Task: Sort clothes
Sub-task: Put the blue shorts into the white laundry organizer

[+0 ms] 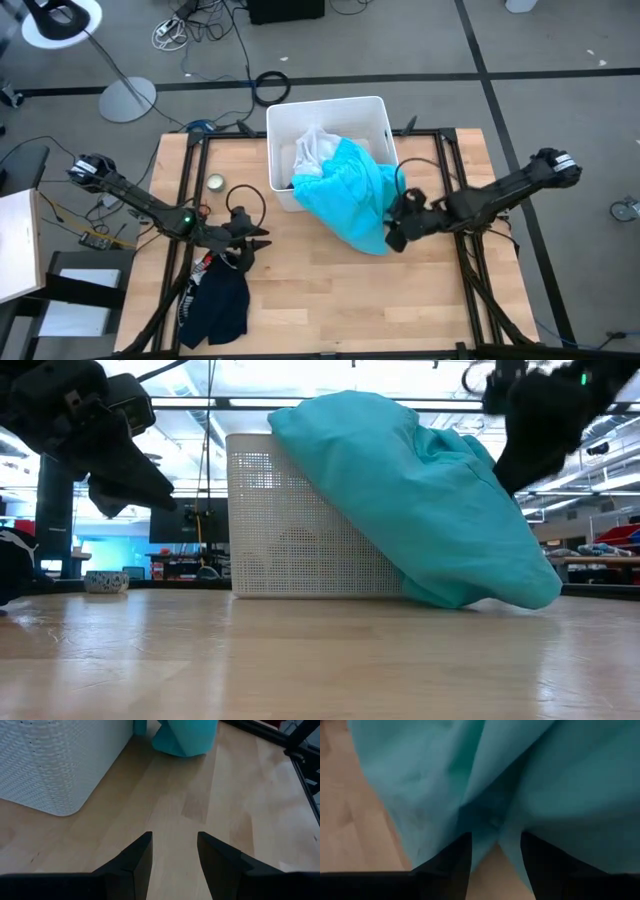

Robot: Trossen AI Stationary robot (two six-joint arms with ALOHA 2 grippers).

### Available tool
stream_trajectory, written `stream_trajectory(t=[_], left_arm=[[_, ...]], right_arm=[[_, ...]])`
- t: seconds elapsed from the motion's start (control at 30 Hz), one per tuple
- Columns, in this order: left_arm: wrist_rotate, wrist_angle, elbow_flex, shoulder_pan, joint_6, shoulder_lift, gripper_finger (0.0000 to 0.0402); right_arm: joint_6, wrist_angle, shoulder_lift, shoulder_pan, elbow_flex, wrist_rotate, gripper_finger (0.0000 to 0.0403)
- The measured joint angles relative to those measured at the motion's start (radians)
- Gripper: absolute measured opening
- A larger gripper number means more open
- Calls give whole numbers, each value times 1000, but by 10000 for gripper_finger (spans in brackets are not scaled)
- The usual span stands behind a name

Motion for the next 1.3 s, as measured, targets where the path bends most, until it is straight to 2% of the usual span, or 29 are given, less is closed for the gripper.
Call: stream_trajectory(t=[0.23,0.33,0.4,0.53,0.6,0.77,1.0,1.3], left_arm=[[-4,17,0,0,0,0,160],[-4,19,0,0,2,-1,160],[-4,20,0,0,2,-1,160],[-5,20,0,0,3,-1,160],[-5,21,0,0,3,-1,160],[-5,21,0,0,3,-1,160],[-5,23,0,0,3,-1,160],[-6,23,0,0,3,-1,160]], right_arm=[[-112,636,3,-19,-283,1,166],[-175,847,25,-31,-345,2,154],[-209,930,54,-38,-350,1,130],[-317,956,112,-59,-291,-3,34],[-398,956,130,-77,-240,-5,12],[-651,958,137,-141,-70,-13,4],[-967,905,166,-290,238,-100,2],[-1016,753,349,-581,567,-111,1]])
